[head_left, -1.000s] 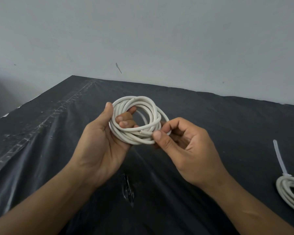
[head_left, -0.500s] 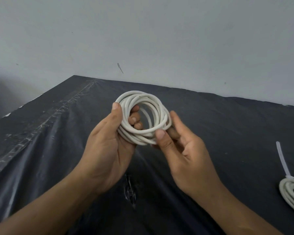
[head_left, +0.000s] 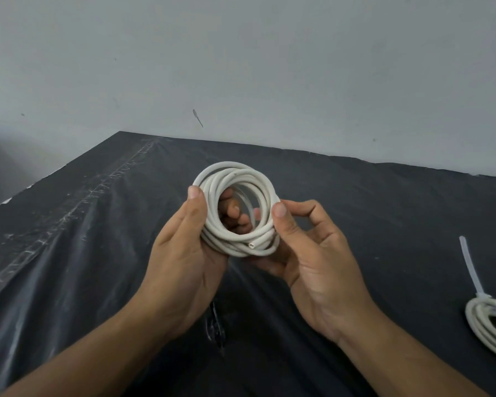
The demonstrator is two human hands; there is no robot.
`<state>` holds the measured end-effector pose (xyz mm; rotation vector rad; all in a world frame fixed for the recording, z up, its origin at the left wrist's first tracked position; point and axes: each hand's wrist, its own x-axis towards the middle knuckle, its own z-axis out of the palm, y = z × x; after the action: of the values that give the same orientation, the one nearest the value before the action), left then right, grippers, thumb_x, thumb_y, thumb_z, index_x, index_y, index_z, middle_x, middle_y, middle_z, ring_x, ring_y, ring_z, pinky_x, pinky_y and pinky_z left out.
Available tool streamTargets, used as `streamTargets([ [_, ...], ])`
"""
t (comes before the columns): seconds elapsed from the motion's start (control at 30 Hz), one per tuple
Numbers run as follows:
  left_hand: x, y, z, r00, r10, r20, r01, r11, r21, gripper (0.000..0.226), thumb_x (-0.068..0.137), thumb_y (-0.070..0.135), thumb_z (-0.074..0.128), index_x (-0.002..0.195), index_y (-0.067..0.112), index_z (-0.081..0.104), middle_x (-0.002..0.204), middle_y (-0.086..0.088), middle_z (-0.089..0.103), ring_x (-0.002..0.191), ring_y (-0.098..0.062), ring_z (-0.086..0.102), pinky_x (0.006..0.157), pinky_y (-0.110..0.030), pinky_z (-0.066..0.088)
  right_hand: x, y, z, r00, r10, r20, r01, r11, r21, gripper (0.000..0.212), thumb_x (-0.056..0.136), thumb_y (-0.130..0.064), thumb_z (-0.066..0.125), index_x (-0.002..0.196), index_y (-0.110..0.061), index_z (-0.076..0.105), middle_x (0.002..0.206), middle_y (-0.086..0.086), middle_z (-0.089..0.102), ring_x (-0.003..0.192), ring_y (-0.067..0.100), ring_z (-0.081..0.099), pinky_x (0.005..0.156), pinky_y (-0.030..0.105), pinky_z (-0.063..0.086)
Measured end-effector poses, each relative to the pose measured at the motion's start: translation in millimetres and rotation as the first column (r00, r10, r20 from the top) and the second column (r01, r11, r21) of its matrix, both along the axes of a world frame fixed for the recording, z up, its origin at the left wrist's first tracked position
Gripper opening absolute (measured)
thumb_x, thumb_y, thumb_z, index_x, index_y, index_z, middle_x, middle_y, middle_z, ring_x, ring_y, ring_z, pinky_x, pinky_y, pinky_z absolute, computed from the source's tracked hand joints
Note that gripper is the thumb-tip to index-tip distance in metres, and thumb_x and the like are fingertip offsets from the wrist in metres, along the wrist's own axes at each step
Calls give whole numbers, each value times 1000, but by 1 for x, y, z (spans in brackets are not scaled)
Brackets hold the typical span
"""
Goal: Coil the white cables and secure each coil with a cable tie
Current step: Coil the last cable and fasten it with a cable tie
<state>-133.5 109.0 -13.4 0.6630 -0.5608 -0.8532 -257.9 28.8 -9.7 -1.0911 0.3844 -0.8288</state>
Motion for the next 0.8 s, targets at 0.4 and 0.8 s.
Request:
streamTargets([
  [0.4,10,6,-11,774,-186,605,-30,944,329,54,81,73,52,118,35,66,123,7,68,123,-10,56,108,-44,34,-9,-22,-1,930,-351,-108,266,847,-461,16,103,-22,48,110,-23,63,98,0,74,94,18,72,85,44,58],
  [0.8,-8,12,29,403,-327,855,8,935,354,34,95,39,48,127,39,60,114,17,72,108,-3,66,93,-16,48,-38,-23,25,896,-278,-347,-133,577,-806,23,102,-38,49,84,-24,50,62,10,58,55,29,56,51,45,45],
])
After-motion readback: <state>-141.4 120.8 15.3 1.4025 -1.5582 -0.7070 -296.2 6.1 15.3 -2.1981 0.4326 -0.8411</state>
